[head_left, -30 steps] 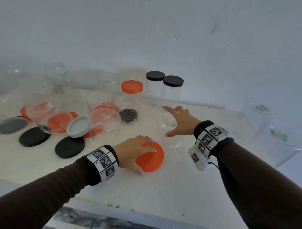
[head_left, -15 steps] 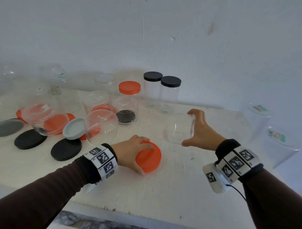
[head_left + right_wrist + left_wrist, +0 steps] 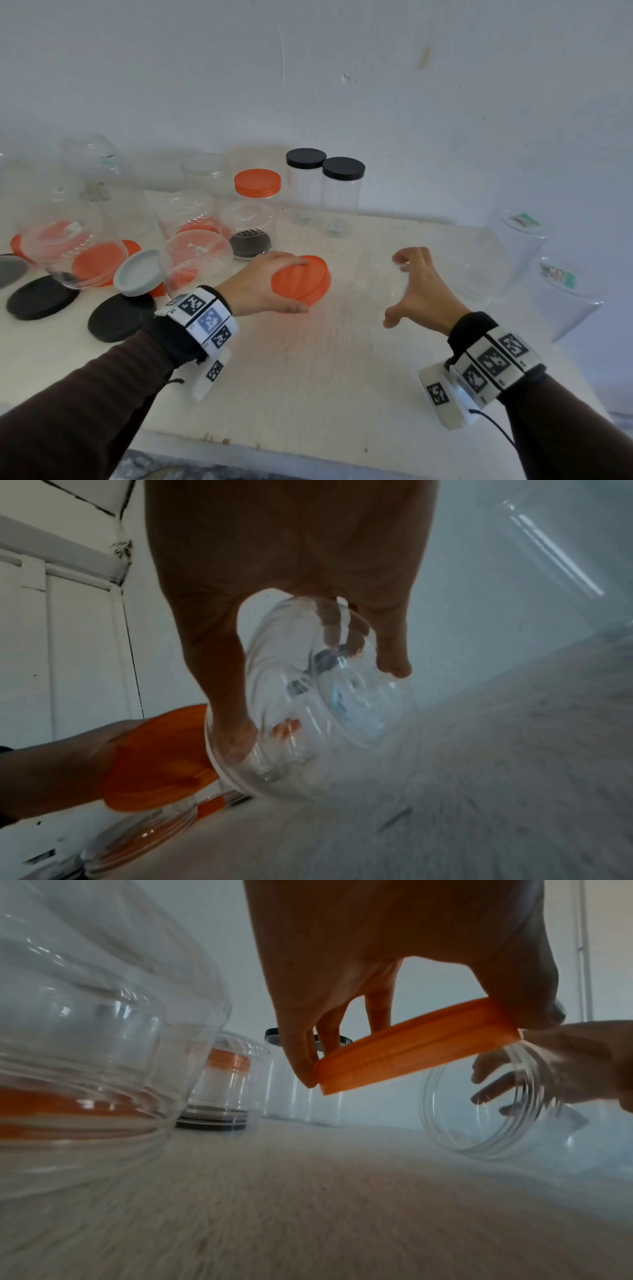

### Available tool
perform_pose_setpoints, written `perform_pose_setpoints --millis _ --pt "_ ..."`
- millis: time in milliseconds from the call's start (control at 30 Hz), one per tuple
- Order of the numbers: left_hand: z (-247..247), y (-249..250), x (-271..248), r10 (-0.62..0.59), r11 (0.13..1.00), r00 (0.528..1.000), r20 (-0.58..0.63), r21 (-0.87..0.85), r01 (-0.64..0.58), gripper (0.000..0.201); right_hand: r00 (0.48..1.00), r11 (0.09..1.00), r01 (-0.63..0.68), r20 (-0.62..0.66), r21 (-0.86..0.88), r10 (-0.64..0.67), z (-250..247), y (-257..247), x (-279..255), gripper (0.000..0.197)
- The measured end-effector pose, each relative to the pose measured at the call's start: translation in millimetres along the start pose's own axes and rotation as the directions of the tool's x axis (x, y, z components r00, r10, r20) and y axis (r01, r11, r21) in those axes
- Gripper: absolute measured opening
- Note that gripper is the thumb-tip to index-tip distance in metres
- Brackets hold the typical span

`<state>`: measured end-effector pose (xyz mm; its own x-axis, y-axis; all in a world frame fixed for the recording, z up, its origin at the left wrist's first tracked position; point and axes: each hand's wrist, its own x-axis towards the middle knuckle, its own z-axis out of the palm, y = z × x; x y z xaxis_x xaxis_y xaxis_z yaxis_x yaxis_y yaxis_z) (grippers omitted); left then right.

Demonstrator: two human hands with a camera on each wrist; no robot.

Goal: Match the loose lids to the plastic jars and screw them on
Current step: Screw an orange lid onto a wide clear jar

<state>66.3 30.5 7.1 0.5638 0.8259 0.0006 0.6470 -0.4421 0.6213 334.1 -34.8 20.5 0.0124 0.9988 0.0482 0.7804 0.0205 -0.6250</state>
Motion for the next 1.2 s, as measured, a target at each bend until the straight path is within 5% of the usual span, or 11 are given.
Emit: perform_pose_setpoints --millis 267,500,700,1067,1200 --pt "-11.5 19.6 -0.8 0.044 0.978 0.983 -0.178 -0.194 -0.079 0.101 0.998 0.994 -0.036 0.063 0.107 0.029 10.6 -1.4 -4.1 0.106" --pt "-9.2 32.6 3.3 0.093 0.956 0.969 -0.228 -0.251 -0.151 0.079 0.981 0.999 -0.043 0.188 0.015 0.04 9.9 1.3 -13.8 0.111" --pt "-2.0 46.2 12.7 0.207 0.953 0.961 -0.185 -0.183 -0.241 0.081 0.97 0.991 -0.086 0.238 0.103 0.06 4.7 8.3 -21.9 0.108" --pt "23.8 71.3 24.3 0.239 0.968 0.971 -0.015 -0.067 -0.24 0.086 0.97 0.95 -0.113 0.238 0.292 0.043 19.2 11.6 -27.4 0.093" --pt "31.2 77.9 23.4 0.259 0.965 0.964 0.054 0.016 -0.26 0.08 0.975 0.94 -0.096 0.222 0.327 0.022 21.6 9.1 -25.6 0.103"
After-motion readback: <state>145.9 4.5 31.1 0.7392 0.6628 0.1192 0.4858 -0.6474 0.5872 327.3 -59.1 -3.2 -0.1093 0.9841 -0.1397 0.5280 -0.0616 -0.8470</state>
